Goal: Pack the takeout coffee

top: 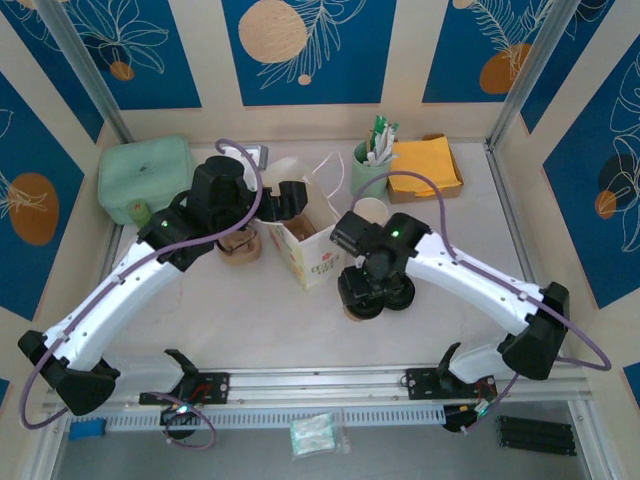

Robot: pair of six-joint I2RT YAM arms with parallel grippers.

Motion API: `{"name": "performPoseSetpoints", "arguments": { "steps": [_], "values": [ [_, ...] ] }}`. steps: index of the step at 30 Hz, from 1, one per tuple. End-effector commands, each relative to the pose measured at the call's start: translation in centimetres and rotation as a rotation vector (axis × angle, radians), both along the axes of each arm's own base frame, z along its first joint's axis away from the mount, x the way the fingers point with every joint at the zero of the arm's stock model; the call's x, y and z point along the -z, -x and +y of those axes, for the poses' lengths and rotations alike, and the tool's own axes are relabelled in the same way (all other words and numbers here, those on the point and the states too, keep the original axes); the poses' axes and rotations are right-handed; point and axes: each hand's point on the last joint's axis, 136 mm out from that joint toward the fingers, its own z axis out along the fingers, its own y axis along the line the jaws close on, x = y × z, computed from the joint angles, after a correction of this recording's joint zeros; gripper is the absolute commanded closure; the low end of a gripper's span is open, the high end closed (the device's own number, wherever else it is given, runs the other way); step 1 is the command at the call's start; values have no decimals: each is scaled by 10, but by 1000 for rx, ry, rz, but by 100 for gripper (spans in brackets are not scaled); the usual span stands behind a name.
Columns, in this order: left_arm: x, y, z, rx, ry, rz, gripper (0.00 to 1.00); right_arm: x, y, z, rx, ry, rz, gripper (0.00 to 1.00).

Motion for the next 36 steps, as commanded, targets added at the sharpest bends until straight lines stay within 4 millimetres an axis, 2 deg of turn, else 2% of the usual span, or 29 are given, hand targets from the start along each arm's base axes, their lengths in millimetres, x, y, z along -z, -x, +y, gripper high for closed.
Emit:
{"name": "performPoseSetpoints", "arguments": {
  "steps": [1, 10, 16, 21, 29, 36],
  "values": [
    [-20, 3, 16, -36, -36, -67, 1, -31, 1, -12, 10, -50, -32, 34],
    [-13, 2, 43, -116, -114, -78, 1, -87, -10, -24, 30, -159, -121, 34],
    [-10, 3, 64, -170, -137, -81, 1, -131, -14, -26, 16, -226, -196, 34],
    [2, 7, 77, -196, -152, -58, 0, -161, -21, -24, 10, -283, -256, 34],
    [31, 7, 84, -210, -166, -15, 6, -201, -50, 6, -19, -377, -348, 34],
    [39, 5, 82, -195, -169, -11, 16, -224, -84, 46, -47, -451, -399, 34]
  ]
}}
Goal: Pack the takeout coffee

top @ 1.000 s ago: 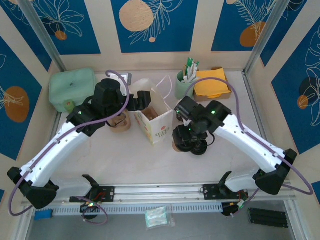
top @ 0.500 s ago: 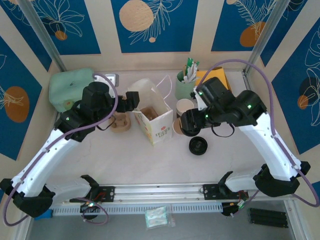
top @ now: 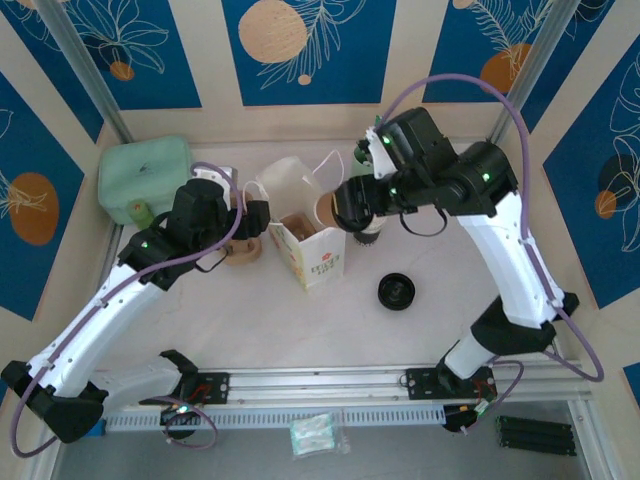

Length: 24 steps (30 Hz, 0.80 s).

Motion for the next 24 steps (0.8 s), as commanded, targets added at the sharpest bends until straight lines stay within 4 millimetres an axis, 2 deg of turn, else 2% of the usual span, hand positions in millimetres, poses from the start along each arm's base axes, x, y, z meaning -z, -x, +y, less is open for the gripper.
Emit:
{"name": "performPoseSetpoints", "arguments": {
  "steps": [1, 6, 11, 15, 24],
  "values": [
    [-6, -1, 1, 5, 16, -27, 17, -9, -15, 20, -37, -32, -29, 34],
    [-4, -2, -2, 20, 18, -27, 25, 2, -42, 39, -27, 5, -35, 34],
    [0, -1, -9, 49, 37, -13, 40, 19, -63, 55, -15, 30, -16, 34],
    [3, -1, -14, 68, 50, -2, 47, 31, -72, 65, -16, 39, 1, 35],
    [1, 0, -21, 97, 76, 7, 70, 64, -84, 79, -23, 114, 39, 35]
  ]
}}
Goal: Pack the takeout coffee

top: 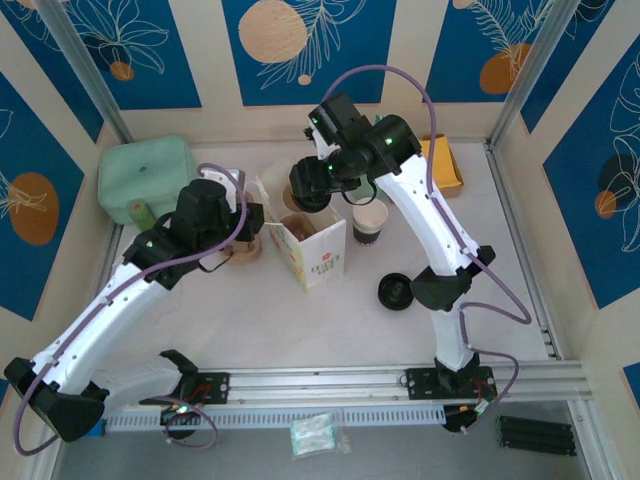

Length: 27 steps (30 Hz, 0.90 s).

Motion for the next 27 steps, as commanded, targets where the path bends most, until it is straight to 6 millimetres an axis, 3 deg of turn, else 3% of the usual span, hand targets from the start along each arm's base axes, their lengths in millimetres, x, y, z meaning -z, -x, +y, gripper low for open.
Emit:
{"name": "performPoseSetpoints", "arguments": {
  "steps": [1, 12, 27],
  "values": [
    [-7, -1, -4, 17, 34, -16, 73, 5, -2, 7, -20, 33, -20, 35],
    [-13, 4, -8, 37, 81, -13, 98, 36, -7, 13, -38, 180, -33, 35],
    [-13, 7, -7, 23, 109, -3, 99, 64, -2, 20, -87, 304, -24, 35]
  ]
}}
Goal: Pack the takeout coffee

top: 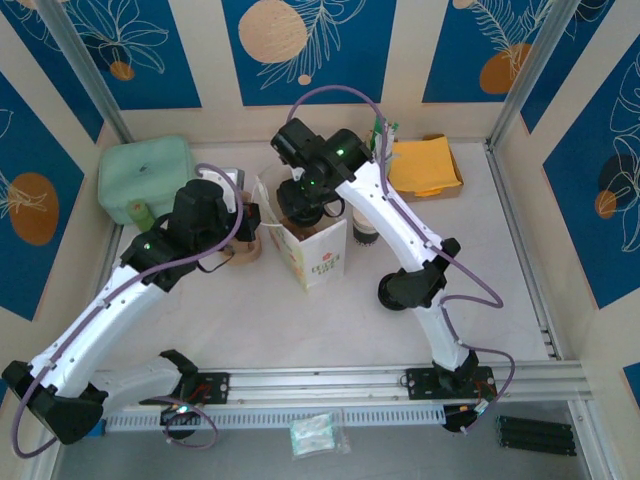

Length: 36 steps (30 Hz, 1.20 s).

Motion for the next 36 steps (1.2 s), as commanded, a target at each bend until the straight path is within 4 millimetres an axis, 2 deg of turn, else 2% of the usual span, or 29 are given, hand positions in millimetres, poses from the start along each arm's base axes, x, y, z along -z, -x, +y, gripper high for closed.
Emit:
{"name": "performPoseSetpoints", "arguments": {
  "steps": [1, 7, 20, 27, 36],
  "values": [
    [-5, 2, 0, 3, 34, -8, 99, 5, 4, 0, -25, 46, -4, 35],
    [-5, 2, 1, 0, 35, -7, 99, 5, 9, 2, -46, 91, -30, 35],
    [-4, 0, -2, 2, 40, -3, 99, -13, 18, 3, -75, 119, -116, 35],
    [-5, 1, -1, 2, 41, -2, 99, 3, 17, 1, -65, 124, -46, 35],
    [-9, 2, -2, 7, 54, -6, 99, 19, 26, -3, -66, 126, 58, 35]
  ]
}}
